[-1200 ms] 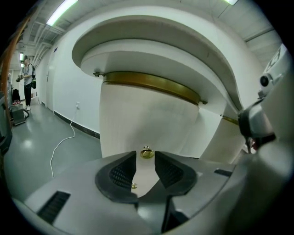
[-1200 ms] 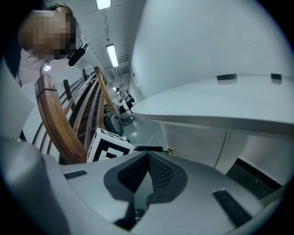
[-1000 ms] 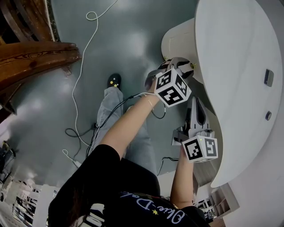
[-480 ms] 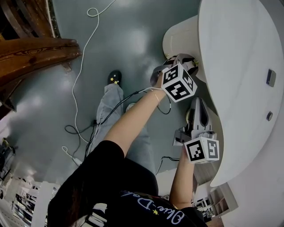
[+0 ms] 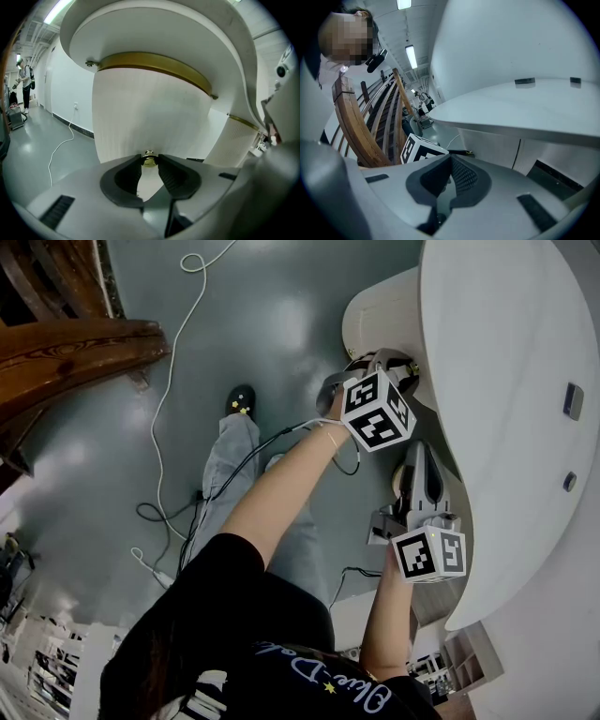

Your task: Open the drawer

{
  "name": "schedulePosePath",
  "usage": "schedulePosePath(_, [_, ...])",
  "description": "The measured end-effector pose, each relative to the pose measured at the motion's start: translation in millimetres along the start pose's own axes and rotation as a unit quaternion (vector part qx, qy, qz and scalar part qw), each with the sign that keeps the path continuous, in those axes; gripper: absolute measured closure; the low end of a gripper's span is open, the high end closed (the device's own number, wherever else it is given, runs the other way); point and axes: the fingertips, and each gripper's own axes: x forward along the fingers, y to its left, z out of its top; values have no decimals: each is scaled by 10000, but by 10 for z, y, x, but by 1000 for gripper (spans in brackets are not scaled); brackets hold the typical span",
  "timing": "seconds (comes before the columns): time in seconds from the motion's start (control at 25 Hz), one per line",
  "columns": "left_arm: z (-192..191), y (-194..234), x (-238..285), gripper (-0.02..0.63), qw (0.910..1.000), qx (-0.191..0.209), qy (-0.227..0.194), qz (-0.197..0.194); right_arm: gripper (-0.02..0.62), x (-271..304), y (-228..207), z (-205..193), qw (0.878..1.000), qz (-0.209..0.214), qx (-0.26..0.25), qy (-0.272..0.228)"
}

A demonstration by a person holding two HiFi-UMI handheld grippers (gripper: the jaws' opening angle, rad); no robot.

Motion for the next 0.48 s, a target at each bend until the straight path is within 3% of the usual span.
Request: schedulePosePath(0.48, [-88,-5,-120,500,9999,116,35,-102,597,17,84,-22,10000,-6,-14,-7])
